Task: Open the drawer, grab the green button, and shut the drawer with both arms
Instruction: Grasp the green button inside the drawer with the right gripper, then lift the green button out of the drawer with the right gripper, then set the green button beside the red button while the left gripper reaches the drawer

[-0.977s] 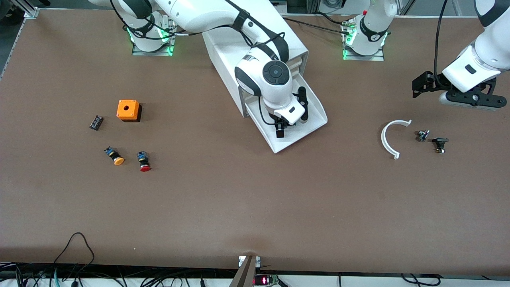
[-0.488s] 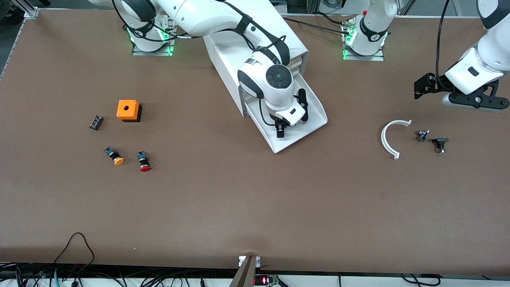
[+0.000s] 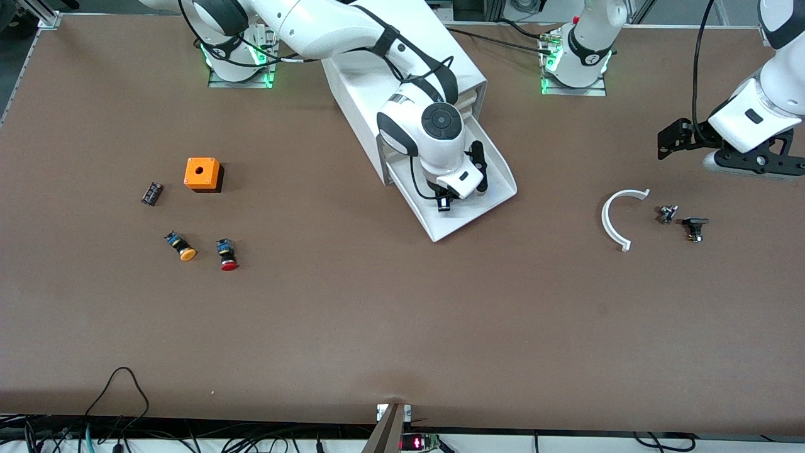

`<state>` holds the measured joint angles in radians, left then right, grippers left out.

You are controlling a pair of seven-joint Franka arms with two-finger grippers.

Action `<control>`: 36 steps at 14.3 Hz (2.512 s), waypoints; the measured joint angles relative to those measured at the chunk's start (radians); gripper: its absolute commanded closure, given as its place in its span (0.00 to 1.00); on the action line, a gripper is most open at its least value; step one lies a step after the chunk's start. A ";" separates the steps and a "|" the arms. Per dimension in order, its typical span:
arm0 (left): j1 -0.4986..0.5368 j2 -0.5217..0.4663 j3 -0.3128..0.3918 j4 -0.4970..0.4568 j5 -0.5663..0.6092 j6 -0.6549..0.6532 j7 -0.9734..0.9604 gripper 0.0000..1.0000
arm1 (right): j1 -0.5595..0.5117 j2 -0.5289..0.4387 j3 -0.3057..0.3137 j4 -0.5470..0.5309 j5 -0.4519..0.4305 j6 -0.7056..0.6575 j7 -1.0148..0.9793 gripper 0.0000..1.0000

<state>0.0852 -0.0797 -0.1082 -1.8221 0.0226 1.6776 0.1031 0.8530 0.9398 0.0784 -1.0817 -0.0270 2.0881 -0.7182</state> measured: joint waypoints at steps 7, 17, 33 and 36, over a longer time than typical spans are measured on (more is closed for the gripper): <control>-0.009 0.022 -0.003 0.014 0.000 0.000 0.001 0.00 | 0.000 -0.002 -0.002 0.019 -0.032 0.009 0.006 0.79; -0.009 0.158 -0.001 0.049 0.000 0.003 0.002 0.00 | -0.269 -0.140 -0.109 -0.042 0.102 0.000 0.137 0.79; -0.179 0.479 -0.058 -0.069 -0.122 0.551 -0.537 0.00 | -0.447 -0.338 -0.152 -0.760 0.110 0.221 0.601 0.35; -0.255 0.517 -0.069 -0.118 -0.123 0.654 -0.685 0.00 | -0.452 -0.368 -0.156 -0.810 0.113 0.258 0.655 0.00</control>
<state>-0.1698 0.4374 -0.1775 -1.9397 -0.1000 2.3317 -0.5821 0.4009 0.5719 -0.0771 -1.8916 0.0856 2.3461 -0.0633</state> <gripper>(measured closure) 0.000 0.436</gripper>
